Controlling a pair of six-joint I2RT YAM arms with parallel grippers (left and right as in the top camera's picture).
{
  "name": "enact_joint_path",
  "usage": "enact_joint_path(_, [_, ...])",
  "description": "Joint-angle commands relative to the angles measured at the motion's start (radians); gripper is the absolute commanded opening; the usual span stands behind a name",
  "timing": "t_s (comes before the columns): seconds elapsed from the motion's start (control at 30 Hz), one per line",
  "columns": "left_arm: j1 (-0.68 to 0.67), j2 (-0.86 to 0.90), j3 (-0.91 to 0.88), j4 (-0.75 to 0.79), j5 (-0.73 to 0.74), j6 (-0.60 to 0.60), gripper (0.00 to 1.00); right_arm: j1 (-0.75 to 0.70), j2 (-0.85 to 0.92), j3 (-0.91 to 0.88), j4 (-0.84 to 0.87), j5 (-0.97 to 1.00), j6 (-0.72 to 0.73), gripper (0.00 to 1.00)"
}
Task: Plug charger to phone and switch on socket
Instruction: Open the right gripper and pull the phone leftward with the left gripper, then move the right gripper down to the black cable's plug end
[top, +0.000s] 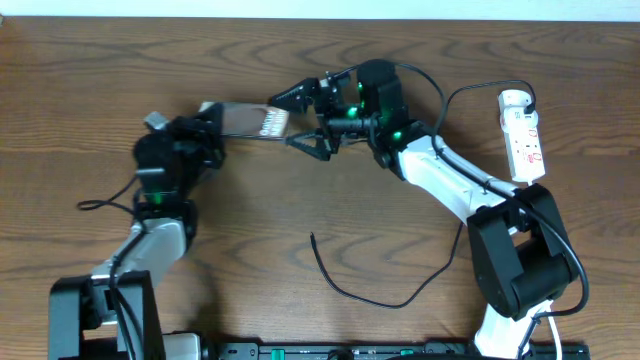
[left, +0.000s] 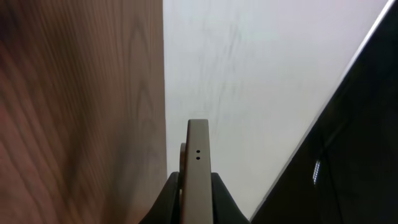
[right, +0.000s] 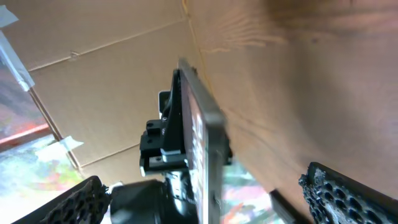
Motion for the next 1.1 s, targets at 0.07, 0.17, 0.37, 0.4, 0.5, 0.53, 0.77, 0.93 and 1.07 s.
enact_joint_path(0.07, [0.17, -0.006, 0.045, 0.041, 0.394, 0.071, 0.07, -0.037, -0.005, 0.005, -0.004, 0.0, -0.242, 0.99])
enact_joint_path(0.17, [0.25, -0.006, 0.098, 0.098, 0.63, 0.07, 0.07, -0.045, -0.005, 0.005, -0.043, 0.022, -0.385, 0.99])
enact_joint_path(0.37, [0.297, -0.006, 0.234, 0.156, 0.929, 0.07, 0.07, -0.076, -0.005, 0.035, -0.27, 0.011, -0.719, 0.99])
enact_joint_path(0.4, [0.297, -0.006, 0.257, 0.166, 0.961, 0.071, 0.07, -0.083, -0.005, 0.055, -0.351, 0.01, -0.791, 0.99])
enact_joint_path(0.5, [0.297, -0.006, 0.28, 0.195, 1.003, 0.083, 0.07, -0.091, -0.005, 0.115, -0.552, 0.019, -0.954, 0.98])
enact_joint_path(0.53, [0.299, -0.006, 0.283, 0.195, 1.017, 0.098, 0.07, -0.091, -0.005, 0.136, -0.625, 0.028, -1.003, 0.98])
enact_joint_path(0.77, [0.303, -0.006, 0.283, 0.194, 1.077, 0.196, 0.07, -0.027, -0.005, 0.205, -1.108, 0.343, -1.147, 0.97])
enact_joint_path(0.93, [0.349, -0.006, 0.283, 0.193, 1.083, 0.224, 0.07, 0.092, -0.005, 0.18, -1.188, 0.469, -1.122, 0.99])
enact_joint_path(1.07, [0.41, -0.006, 0.282, 0.193, 1.117, 0.224, 0.07, 0.178, -0.005, 0.178, -1.186, 0.566, -1.043, 0.99])
